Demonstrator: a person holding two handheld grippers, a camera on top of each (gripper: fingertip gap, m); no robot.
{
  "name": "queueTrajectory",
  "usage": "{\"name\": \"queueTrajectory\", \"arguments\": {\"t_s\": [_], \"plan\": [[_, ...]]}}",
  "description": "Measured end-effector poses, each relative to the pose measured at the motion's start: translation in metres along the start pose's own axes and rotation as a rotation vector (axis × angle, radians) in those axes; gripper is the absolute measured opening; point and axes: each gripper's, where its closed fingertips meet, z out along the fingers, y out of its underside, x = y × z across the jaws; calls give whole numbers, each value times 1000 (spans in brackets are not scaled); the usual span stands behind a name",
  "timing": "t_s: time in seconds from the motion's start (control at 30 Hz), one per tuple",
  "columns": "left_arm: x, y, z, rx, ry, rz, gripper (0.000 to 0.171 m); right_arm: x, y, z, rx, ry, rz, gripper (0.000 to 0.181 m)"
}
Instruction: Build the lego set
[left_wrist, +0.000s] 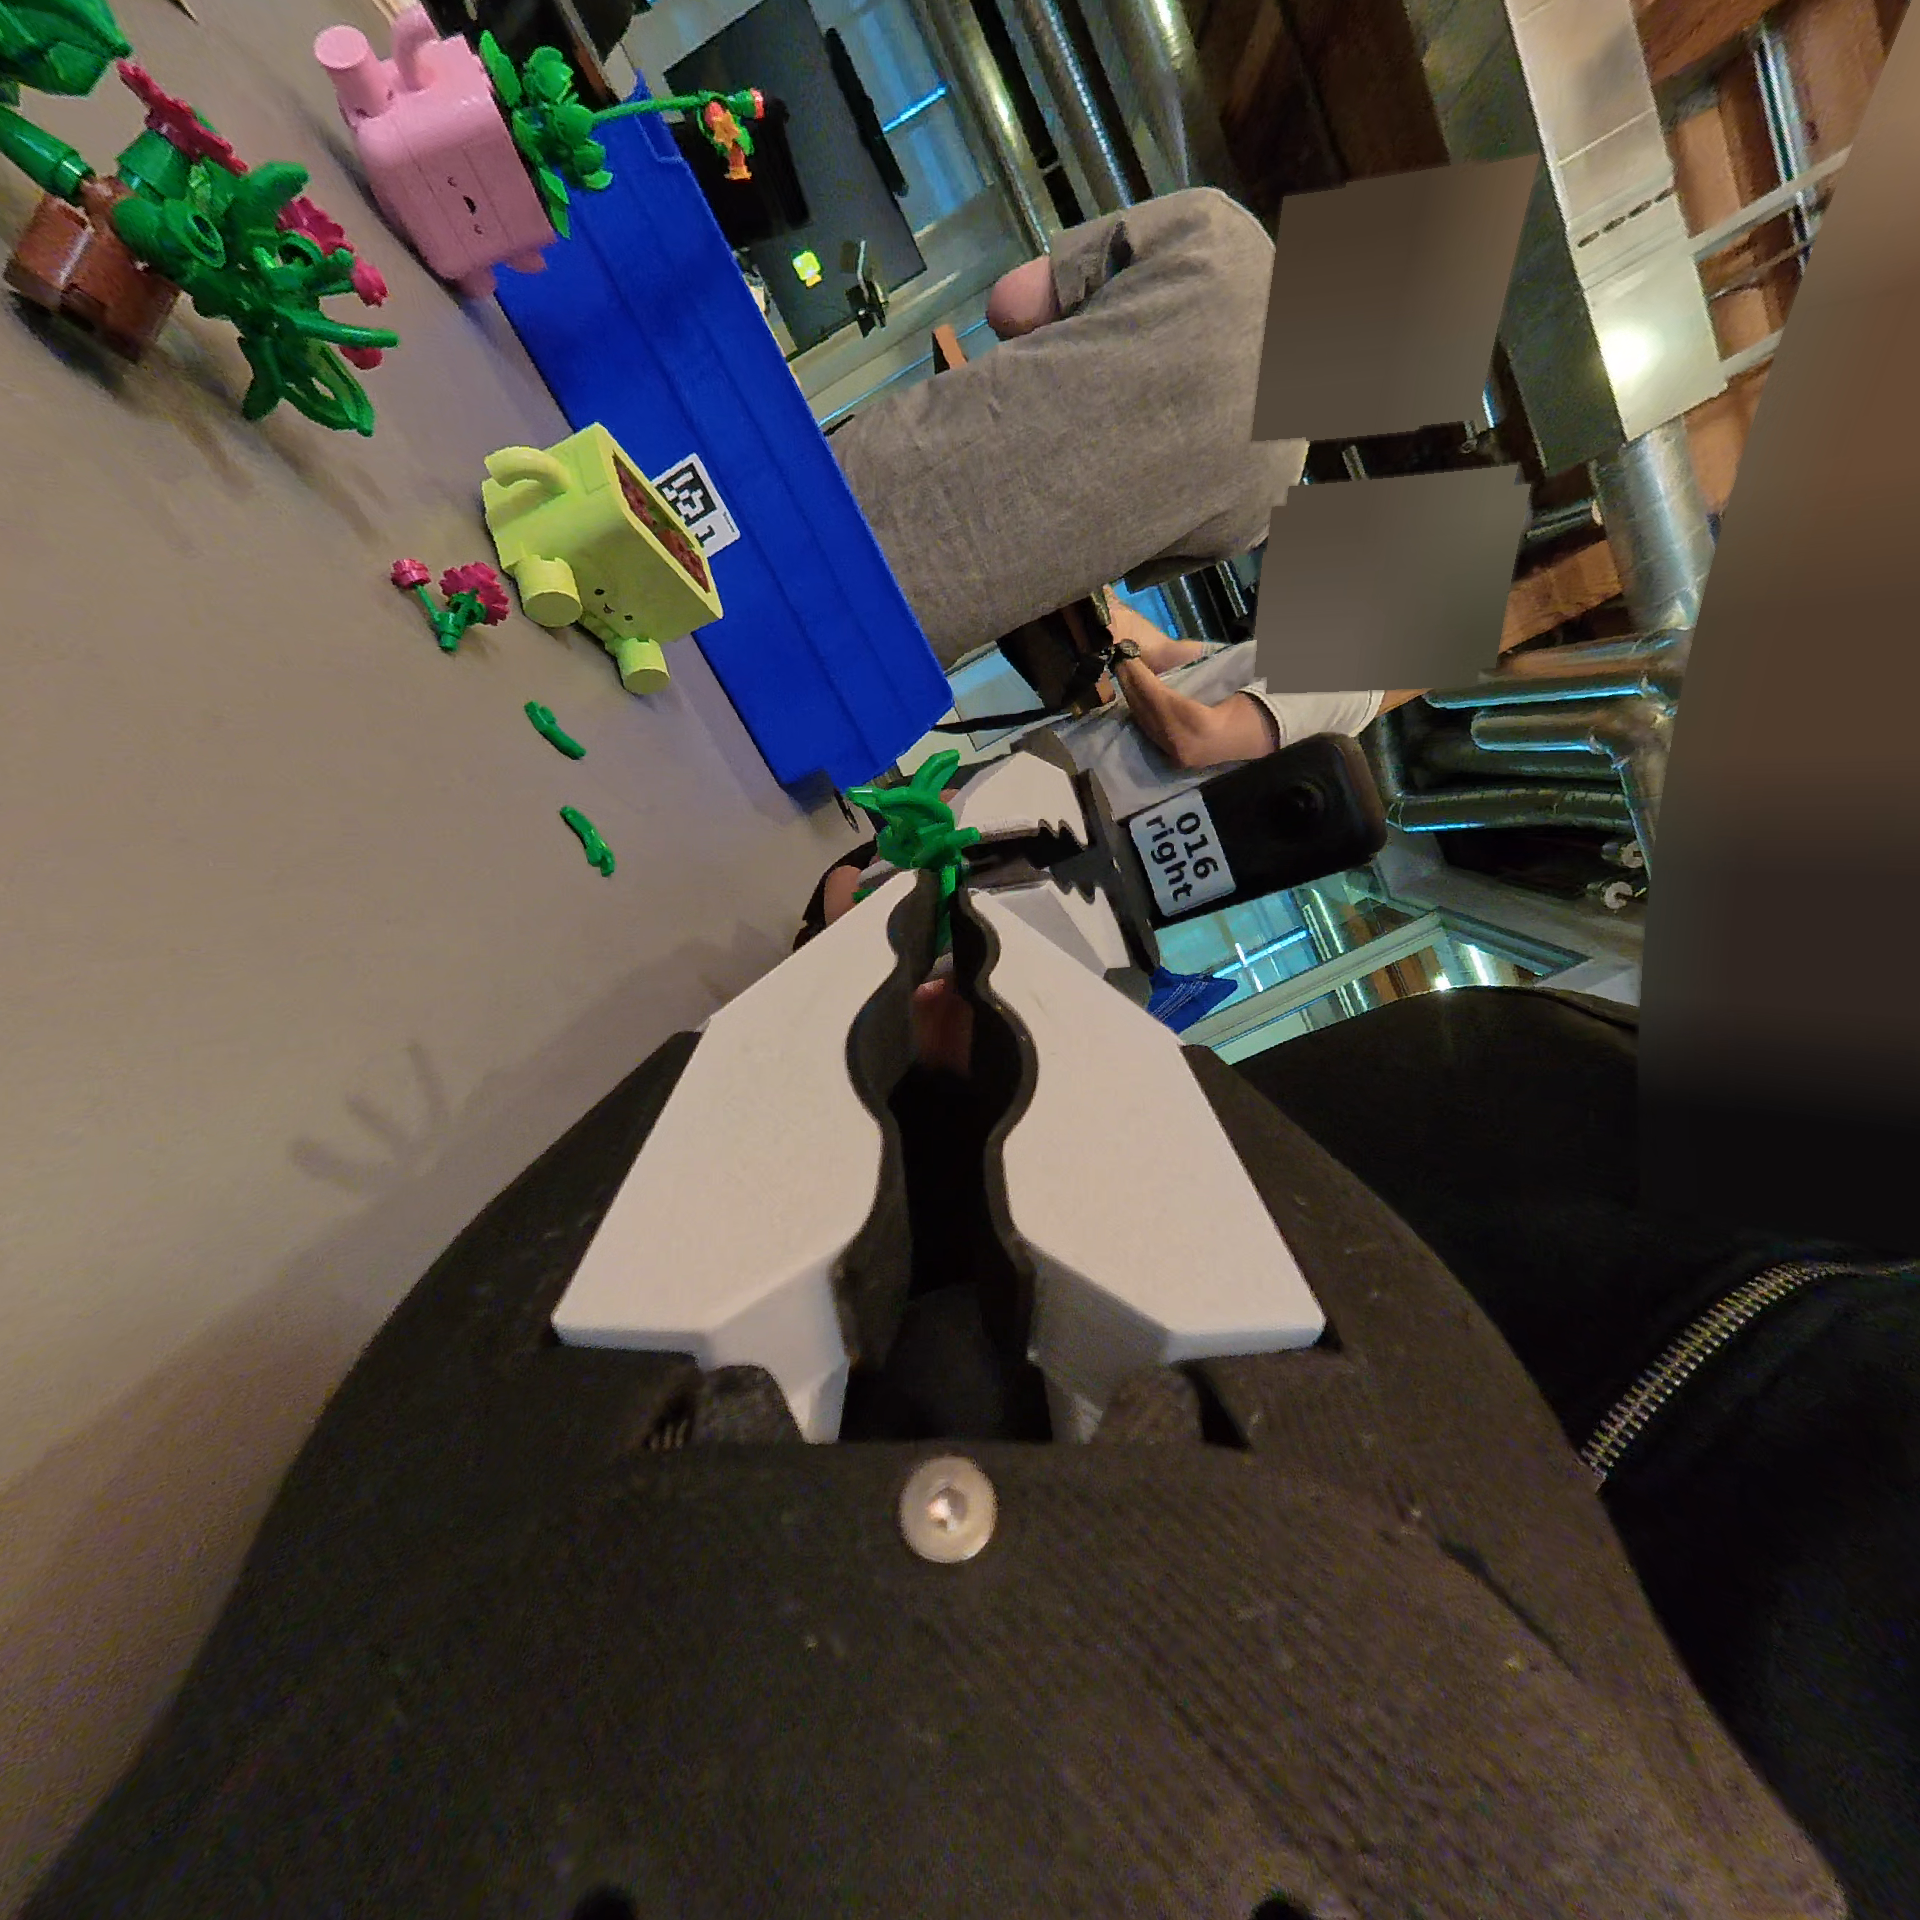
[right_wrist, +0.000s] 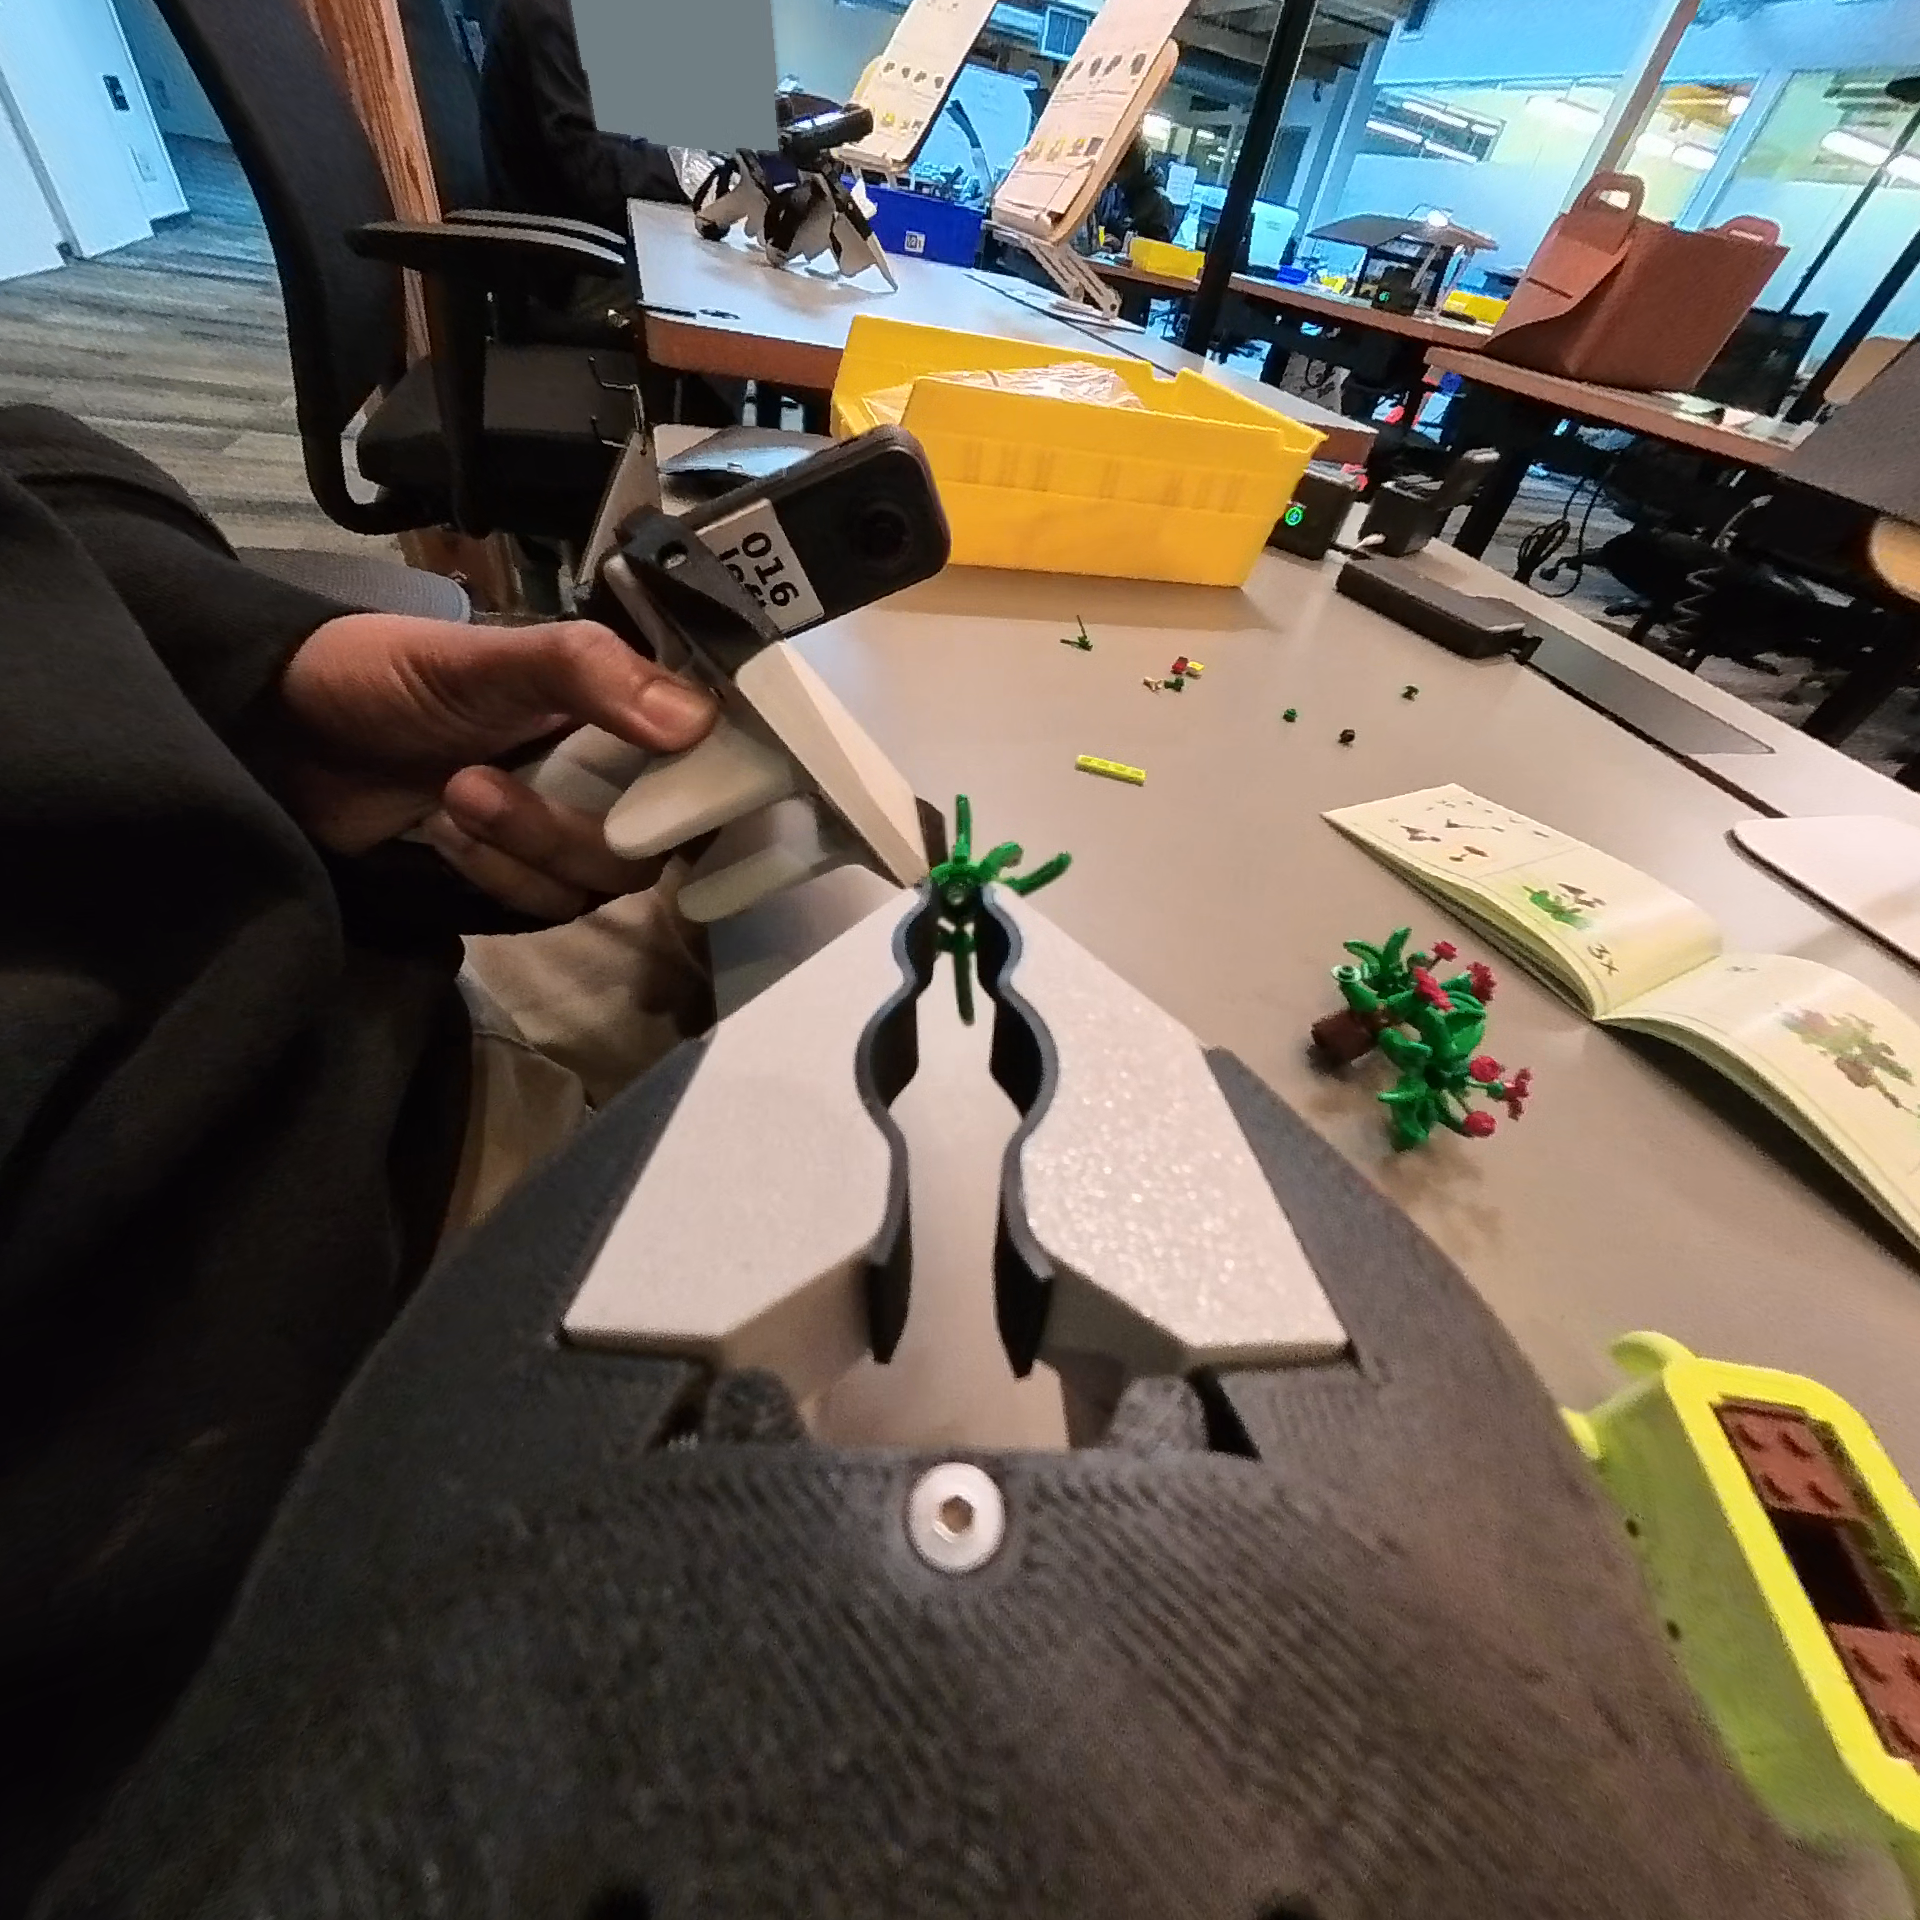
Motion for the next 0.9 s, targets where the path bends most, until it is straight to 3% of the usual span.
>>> {"name": "queueTrajectory", "arguments": {"t_s": [0.33, 0.67, 0.9], "plan": [[6, 1, 0, -9, 6, 58, 0, -3, -2, -2, 28, -15, -55, 5], [19, 4, 0, -8, 145, -35, 0, -10, -12, -8, 95, -46, -143, 5], [16, 1, -1, 9, 150, -52, 0, -8, -11, -6, 94, -11, -212, 5]]}}
